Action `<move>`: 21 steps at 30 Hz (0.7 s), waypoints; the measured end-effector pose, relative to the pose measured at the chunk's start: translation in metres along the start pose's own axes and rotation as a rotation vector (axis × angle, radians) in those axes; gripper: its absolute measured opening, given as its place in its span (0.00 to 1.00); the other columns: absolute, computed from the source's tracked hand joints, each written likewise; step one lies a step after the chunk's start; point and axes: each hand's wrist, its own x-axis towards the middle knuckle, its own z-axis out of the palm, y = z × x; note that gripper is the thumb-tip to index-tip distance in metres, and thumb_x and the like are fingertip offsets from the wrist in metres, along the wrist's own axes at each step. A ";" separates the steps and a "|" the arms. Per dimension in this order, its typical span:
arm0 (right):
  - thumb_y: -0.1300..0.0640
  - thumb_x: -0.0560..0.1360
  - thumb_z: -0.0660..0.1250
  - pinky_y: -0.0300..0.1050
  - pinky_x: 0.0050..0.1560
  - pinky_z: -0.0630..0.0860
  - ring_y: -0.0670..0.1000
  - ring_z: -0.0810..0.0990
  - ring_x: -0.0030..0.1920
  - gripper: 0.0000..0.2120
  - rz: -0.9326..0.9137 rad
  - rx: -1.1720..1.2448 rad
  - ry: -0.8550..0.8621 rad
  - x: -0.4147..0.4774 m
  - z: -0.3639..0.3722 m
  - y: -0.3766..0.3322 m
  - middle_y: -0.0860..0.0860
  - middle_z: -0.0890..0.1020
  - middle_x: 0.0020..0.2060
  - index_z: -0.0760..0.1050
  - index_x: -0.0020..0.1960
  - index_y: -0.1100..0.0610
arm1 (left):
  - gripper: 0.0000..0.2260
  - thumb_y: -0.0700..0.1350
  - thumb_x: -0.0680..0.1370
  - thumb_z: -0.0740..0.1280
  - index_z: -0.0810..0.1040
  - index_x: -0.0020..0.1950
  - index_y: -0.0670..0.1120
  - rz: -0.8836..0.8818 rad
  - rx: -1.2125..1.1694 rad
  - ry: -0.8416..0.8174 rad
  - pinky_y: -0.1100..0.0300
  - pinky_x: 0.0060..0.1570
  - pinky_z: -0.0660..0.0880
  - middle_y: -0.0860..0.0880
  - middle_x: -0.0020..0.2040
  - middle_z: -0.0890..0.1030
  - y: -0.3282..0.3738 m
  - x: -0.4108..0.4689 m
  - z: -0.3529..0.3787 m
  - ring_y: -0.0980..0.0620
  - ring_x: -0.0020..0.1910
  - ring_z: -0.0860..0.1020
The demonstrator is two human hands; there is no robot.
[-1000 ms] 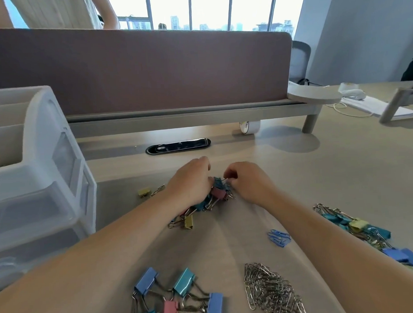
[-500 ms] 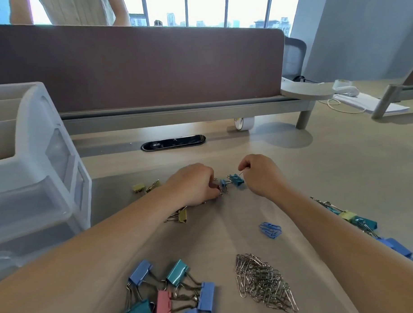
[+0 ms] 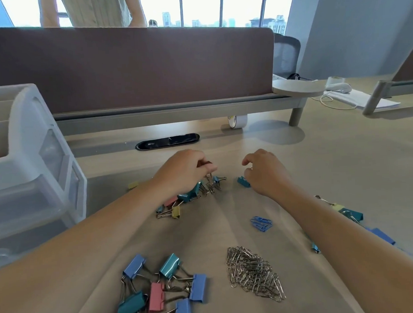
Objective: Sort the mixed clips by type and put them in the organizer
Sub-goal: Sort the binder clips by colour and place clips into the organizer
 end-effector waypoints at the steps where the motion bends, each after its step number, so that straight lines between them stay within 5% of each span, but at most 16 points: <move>1: 0.60 0.77 0.60 0.47 0.59 0.72 0.52 0.70 0.64 0.15 -0.028 0.020 0.011 -0.001 -0.001 -0.002 0.50 0.74 0.61 0.78 0.61 0.52 | 0.13 0.57 0.78 0.67 0.80 0.45 0.48 -0.014 -0.034 0.004 0.59 0.37 0.70 0.53 0.42 0.79 0.004 0.001 -0.001 0.54 0.40 0.76; 12: 0.67 0.75 0.57 0.44 0.57 0.73 0.52 0.76 0.60 0.19 -0.014 0.101 -0.042 -0.012 -0.010 0.001 0.51 0.79 0.60 0.81 0.57 0.53 | 0.16 0.60 0.73 0.72 0.81 0.47 0.47 -0.059 0.028 -0.152 0.54 0.43 0.75 0.48 0.45 0.80 0.048 0.019 0.042 0.47 0.45 0.78; 21: 0.62 0.74 0.61 0.50 0.56 0.77 0.55 0.79 0.55 0.16 -0.001 -0.010 -0.062 -0.013 -0.005 0.026 0.51 0.81 0.56 0.83 0.52 0.48 | 0.09 0.45 0.72 0.75 0.80 0.48 0.42 -0.070 -0.066 -0.165 0.55 0.38 0.71 0.44 0.45 0.80 0.060 0.027 0.061 0.45 0.44 0.79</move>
